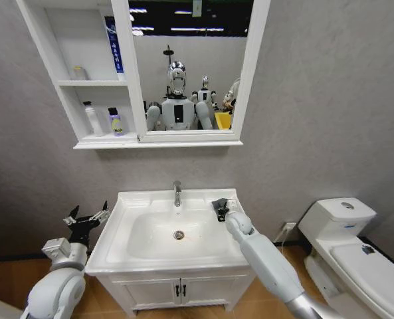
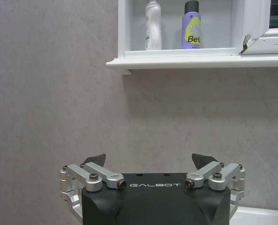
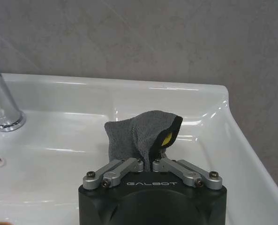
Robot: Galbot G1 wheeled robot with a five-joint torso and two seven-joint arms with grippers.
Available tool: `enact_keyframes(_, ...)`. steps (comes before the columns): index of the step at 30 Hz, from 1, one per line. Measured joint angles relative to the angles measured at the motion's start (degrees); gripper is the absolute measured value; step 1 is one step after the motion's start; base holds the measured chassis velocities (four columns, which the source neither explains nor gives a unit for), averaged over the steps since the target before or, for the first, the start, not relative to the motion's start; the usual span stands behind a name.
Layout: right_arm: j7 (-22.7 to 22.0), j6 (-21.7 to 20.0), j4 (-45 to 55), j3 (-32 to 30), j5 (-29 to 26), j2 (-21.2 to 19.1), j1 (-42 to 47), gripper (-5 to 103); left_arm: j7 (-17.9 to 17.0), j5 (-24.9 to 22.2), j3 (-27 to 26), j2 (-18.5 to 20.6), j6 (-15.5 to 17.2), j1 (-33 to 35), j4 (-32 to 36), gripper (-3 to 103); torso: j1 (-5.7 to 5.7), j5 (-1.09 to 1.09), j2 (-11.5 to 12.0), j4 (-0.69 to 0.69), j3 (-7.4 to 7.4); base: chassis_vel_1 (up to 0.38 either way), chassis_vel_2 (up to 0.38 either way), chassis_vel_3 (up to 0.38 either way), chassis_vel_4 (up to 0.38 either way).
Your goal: Move facial cleanser and shampoo from washbasin to cabinet, then wipe washbasin with towel.
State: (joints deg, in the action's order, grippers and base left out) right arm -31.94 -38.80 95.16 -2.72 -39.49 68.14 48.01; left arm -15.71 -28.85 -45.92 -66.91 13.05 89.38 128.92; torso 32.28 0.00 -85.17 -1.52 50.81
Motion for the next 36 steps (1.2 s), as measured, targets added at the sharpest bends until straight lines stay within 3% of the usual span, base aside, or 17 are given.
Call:
enact_keyframes(7,-3.2,-0.4,3.1,2.9,-0.7,1.1,3.0,4,0.0,0.1,0.0,-0.4,0.0,0.0,0.1,100,0.0,0.0,0.0,0.01,0.0,0.0,0.0,0.0,0.0)
enact_keyframes(16,-3.8,0.2,-0.4,3.8,-0.7,3.0,4.9,4,0.0,0.2,0.2,-0.4,0.0,0.0,0.3,100,0.0,0.0,0.0,0.01,0.0,0.0,0.0,0.0,0.0)
enact_keyframes(29,-3.4,0.7,-5.4,3.6,-0.9,5.0,5.1,4,0.0,0.4,0.4,-0.7,-0.1,0.1,0.1,100,0.0,0.0,0.0,0.01,0.0,0.0,0.0,0.0,0.0)
enact_keyframes(36,-1.3,2.4,-11.0,4.5,0.7,8.3,4.2,3,0.0,0.2,-0.4,-0.1,-0.1,0.5,0.1,100,0.0,-0.01,0.0,0.01,0.0,0.0,0.0,0.0,0.0)
